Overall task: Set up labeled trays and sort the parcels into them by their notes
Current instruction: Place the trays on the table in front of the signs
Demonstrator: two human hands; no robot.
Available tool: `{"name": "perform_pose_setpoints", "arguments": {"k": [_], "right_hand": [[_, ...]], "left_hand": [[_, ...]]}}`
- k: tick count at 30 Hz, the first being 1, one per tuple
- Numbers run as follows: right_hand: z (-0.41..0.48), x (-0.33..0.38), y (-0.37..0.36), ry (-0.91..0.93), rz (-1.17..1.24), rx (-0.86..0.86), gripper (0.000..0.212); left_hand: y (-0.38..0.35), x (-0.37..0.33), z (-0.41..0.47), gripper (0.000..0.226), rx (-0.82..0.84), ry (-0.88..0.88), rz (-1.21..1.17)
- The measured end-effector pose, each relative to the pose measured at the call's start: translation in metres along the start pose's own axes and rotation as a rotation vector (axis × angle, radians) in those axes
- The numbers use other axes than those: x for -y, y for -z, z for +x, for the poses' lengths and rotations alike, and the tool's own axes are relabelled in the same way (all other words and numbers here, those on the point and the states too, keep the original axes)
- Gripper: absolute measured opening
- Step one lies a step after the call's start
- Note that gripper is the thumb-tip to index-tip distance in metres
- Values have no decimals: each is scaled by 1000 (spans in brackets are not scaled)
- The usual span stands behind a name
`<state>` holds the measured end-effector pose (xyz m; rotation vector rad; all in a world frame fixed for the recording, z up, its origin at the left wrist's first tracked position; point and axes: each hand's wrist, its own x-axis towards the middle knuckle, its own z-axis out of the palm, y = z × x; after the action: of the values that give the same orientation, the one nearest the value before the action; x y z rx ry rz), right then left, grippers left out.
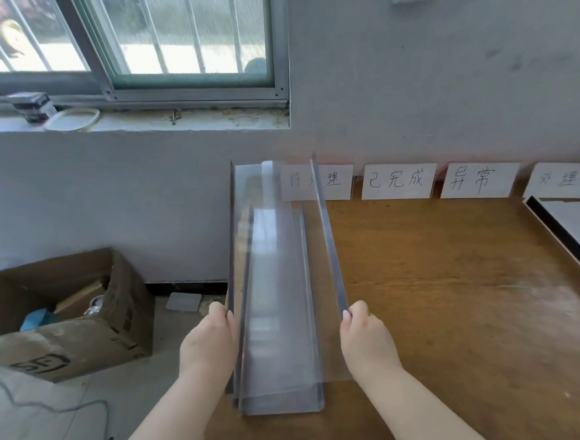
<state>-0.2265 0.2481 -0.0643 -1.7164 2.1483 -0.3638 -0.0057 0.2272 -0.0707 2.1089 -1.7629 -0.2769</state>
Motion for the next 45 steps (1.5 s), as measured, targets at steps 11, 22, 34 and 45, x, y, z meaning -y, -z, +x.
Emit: {"name": "perform_pose_setpoints", "arguments": {"k": [11, 22, 34, 45], "right_hand": [[12, -74, 57, -71, 33, -77, 22], [-14, -252, 127, -160, -142, -30, 19], [-17, -390, 148, -143, -228, 91, 31], [-4, -346, 112, 144, -282, 242, 57]], "left_hand": [[0, -55, -6, 14, 50, -40, 24], [-70, -191, -75, 16, 157, -68, -19], [-149, -290, -146, 17, 359, -11, 75], [-166, -322, -140, 55, 379, -370, 358]]}}
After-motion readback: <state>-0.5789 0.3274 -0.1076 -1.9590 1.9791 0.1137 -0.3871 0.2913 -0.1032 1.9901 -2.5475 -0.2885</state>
